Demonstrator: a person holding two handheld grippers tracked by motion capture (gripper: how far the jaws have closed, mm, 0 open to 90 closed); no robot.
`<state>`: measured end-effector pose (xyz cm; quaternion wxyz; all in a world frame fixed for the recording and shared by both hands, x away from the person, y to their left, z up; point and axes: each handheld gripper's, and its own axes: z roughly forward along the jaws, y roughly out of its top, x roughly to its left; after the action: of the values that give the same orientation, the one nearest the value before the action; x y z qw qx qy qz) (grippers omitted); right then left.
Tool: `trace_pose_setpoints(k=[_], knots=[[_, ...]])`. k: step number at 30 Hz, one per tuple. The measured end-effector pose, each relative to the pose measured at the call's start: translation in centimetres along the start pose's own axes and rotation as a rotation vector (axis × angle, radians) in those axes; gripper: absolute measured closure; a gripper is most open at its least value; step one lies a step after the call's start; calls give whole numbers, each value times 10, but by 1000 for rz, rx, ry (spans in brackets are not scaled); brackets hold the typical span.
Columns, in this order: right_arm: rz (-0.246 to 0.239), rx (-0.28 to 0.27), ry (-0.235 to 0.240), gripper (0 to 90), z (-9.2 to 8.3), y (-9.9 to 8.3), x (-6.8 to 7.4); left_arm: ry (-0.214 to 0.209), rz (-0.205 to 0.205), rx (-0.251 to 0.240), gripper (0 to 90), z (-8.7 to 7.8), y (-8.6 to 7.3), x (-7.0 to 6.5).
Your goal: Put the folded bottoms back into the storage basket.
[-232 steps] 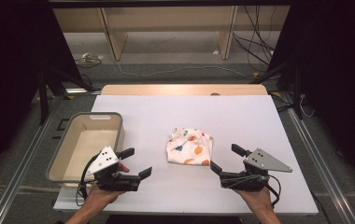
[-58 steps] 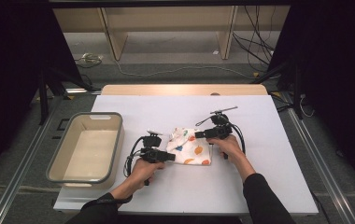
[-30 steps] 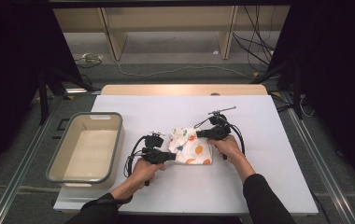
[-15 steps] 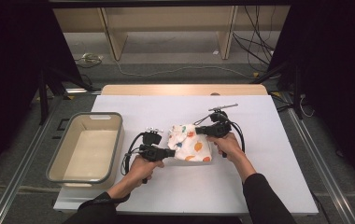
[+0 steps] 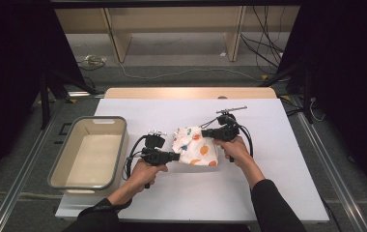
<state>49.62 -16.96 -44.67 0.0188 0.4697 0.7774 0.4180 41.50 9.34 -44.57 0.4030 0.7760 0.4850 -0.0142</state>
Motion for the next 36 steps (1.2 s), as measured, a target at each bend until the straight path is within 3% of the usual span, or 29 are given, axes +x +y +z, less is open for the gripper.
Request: trace_pose_setpoints(k=[23, 36], knots=[[-20, -36, 10, 821, -7, 7, 11, -20, 13, -21, 848, -14, 6, -1], [-38, -56, 25, 821, -11, 12, 22, -23, 49, -26, 848, -25, 8, -4]])
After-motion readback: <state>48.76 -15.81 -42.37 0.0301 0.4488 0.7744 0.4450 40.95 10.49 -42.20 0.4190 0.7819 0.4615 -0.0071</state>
